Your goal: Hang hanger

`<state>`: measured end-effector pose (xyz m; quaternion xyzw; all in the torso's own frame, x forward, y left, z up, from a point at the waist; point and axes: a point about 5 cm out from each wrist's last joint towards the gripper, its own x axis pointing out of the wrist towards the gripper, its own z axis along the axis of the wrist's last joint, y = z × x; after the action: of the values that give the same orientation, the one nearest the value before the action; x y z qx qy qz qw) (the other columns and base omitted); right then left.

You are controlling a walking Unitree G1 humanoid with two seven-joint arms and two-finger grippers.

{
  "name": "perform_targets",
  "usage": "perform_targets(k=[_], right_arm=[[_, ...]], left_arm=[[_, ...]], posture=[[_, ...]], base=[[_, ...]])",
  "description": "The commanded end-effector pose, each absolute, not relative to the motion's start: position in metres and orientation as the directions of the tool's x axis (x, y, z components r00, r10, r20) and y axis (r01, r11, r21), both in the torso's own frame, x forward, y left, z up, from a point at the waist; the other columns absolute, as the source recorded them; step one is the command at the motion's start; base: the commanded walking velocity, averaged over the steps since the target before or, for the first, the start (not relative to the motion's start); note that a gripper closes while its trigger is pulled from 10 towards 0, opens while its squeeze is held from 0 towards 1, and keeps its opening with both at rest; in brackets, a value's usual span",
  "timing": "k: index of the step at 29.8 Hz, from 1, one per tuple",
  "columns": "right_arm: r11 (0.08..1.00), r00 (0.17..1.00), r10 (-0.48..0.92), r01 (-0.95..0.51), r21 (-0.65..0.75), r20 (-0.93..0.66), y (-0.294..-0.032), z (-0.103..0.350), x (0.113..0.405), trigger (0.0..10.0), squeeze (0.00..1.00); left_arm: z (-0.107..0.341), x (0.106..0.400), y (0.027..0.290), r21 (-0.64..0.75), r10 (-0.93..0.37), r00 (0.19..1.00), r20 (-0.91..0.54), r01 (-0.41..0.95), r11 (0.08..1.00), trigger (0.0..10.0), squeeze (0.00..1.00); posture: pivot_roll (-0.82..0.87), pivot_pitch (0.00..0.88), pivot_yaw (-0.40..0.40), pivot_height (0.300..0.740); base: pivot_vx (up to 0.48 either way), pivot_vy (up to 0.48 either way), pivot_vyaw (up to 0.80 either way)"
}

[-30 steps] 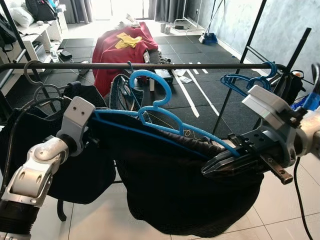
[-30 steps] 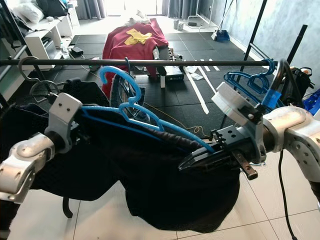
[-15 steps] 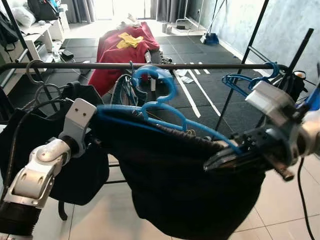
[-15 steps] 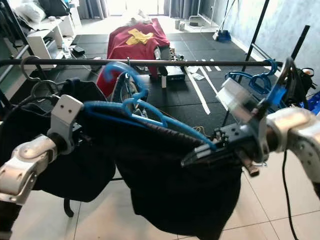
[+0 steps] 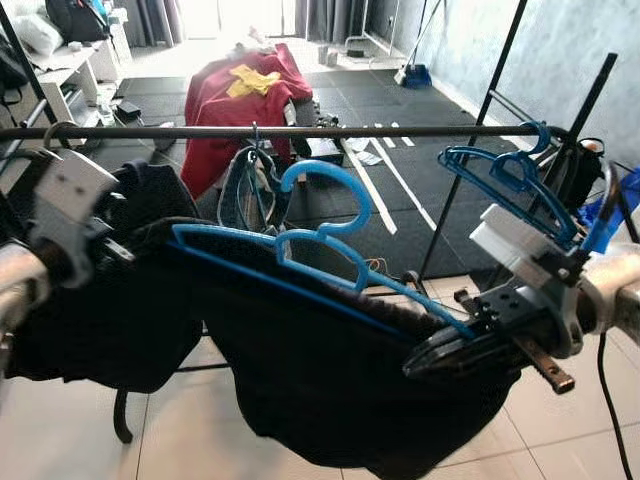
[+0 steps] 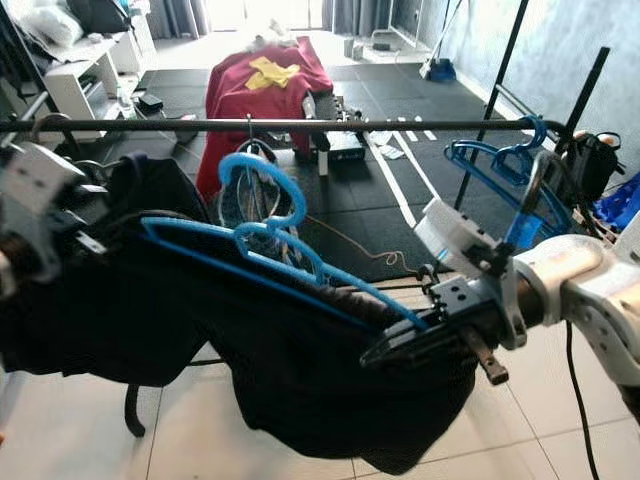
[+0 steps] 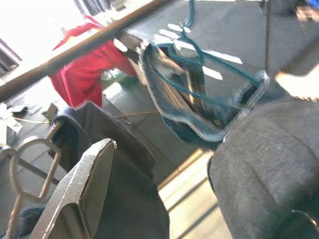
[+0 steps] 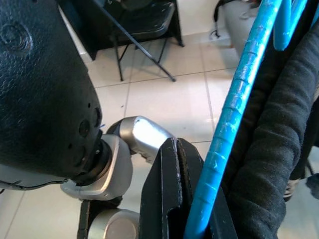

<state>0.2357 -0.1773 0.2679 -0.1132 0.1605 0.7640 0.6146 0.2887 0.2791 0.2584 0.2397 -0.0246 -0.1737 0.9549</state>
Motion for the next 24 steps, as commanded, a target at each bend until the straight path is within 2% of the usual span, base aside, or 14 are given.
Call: perform_targets(k=[1, 8, 10, 12, 13, 15, 16, 17, 18, 19, 21, 22, 23, 24], right_arm=[[-0.224, -0.239, 0.895, -0.971, 0.084, -0.378, -0.176, 0.272, 0.232, 0.0, 0.0], [-0.22, -0.234, 0.893, -0.972, 0.082, -0.384, -0.177, 0.27, 0.233, 0.0, 0.0], [-0.213, -0.228, 0.894, -0.974, 0.082, -0.387, -0.179, 0.27, 0.234, 0.0, 0.0], [-0.213, -0.228, 0.894, -0.974, 0.082, -0.387, -0.179, 0.27, 0.234, 0.0, 0.0], [-0.203, -0.216, 0.897, -0.976, 0.077, -0.387, -0.18, 0.271, 0.236, 0.0, 0.0], [-0.203, -0.216, 0.897, -0.976, 0.077, -0.387, -0.18, 0.271, 0.236, 0.0, 0.0], [-0.194, -0.207, 0.9, -0.978, 0.073, -0.384, -0.18, 0.271, 0.238, 0.0, 0.0], [-0.194, -0.207, 0.9, -0.978, 0.073, -0.384, -0.18, 0.271, 0.238, 0.0, 0.0], [-0.191, -0.204, 0.902, -0.979, 0.073, -0.381, -0.18, 0.27, 0.239, 0.0, 0.0], [-0.193, -0.207, 0.903, -0.978, 0.075, -0.378, -0.178, 0.268, 0.24, 0.0, 0.0], [-0.193, -0.207, 0.903, -0.978, 0.075, -0.378, -0.178, 0.268, 0.24, 0.0, 0.0], [-0.199, -0.214, 0.902, -0.977, 0.077, -0.375, -0.176, 0.267, 0.239, 0.0, 0.0], [-0.199, -0.214, 0.902, -0.977, 0.077, -0.375, -0.176, 0.267, 0.239, 0.0, 0.0], [-0.206, -0.219, 0.901, -0.976, 0.077, -0.373, -0.175, 0.267, 0.239, 0.0, 0.0]], left_arm=[[0.262, 0.284, 0.291, 0.493, -0.318, 0.946, -0.059, 0.305, 0.815, 10.0, 1.0], [0.256, 0.277, 0.303, 0.52, -0.297, 0.946, -0.133, 0.321, 0.791, 10.0, 1.0], [0.251, 0.269, 0.307, 0.495, -0.341, 0.92, -0.192, 0.39, 0.776, 10.0, 1.0], [0.251, 0.269, 0.307, 0.495, -0.341, 0.92, -0.192, 0.39, 0.776, 10.0, 1.0], [0.25, 0.263, 0.303, 0.458, -0.41, 0.888, -0.207, 0.458, 0.761, 10.0, 1.0], [0.25, 0.263, 0.303, 0.458, -0.41, 0.888, -0.207, 0.458, 0.761, 10.0, 1.0], [0.256, 0.252, 0.284, 0.382, -0.568, 0.808, -0.155, 0.579, 0.72, 10.0, 1.0], [0.256, 0.252, 0.284, 0.382, -0.568, 0.808, -0.155, 0.579, 0.72, 10.0, 1.0], [0.268, 0.244, 0.263, 0.322, -0.694, 0.719, -0.035, 0.666, 0.673, 10.0, 0.48], [0.278, 0.236, 0.247, 0.294, -0.777, 0.627, 0.06, 0.732, 0.614, 10.0, 0.48], [0.278, 0.236, 0.247, 0.294, -0.777, 0.627, 0.06, 0.732, 0.614, 10.0, 0.48], [0.284, 0.227, 0.232, 0.272, -0.846, 0.521, 0.115, 0.802, 0.531, 10.0, 0.0], [0.284, 0.227, 0.232, 0.272, -0.846, 0.521, 0.115, 0.802, 0.531, 10.0, 0.0], [0.286, 0.22, 0.218, 0.248, -0.894, 0.419, 0.156, 0.86, 0.446, 10.0, 0.0]], posture=[[-0.1, 0.051, -0.01, 0.736], [-0.1, 0.049, -0.013, 0.736], [-0.1, 0.048, -0.016, 0.736], [-0.1, 0.048, -0.016, 0.736], [-0.1, 0.046, -0.016, 0.736], [-0.1, 0.046, -0.016, 0.736], [-0.09, 0.042, -0.016, 0.736], [-0.09, 0.042, -0.016, 0.736], [-0.09, 0.04, -0.016, 0.736], [-0.09, 0.039, -0.017, 0.736], [-0.09, 0.039, -0.017, 0.736], [-0.09, 0.037, -0.015, 0.736], [-0.09, 0.037, -0.015, 0.736], [-0.09, 0.034, -0.012, 0.736]], base=[[0.0, 0.0, 0.0], [0.0, 0.0, 0.0], [0.0, 0.0, 0.0], [0.0, 0.0, 0.0], [0.0, 0.0, 0.0], [0.0, 0.0, 0.0], [0.0, 0.0, 0.0], [0.0, 0.0, 0.0], [0.0, 0.0, 0.0], [0.0, 0.0, 0.0], [0.0, 0.0, 0.0], [0.0, 0.0, 0.0], [0.0, 0.0, 0.0], [0.0, 0.0, 0.0]])
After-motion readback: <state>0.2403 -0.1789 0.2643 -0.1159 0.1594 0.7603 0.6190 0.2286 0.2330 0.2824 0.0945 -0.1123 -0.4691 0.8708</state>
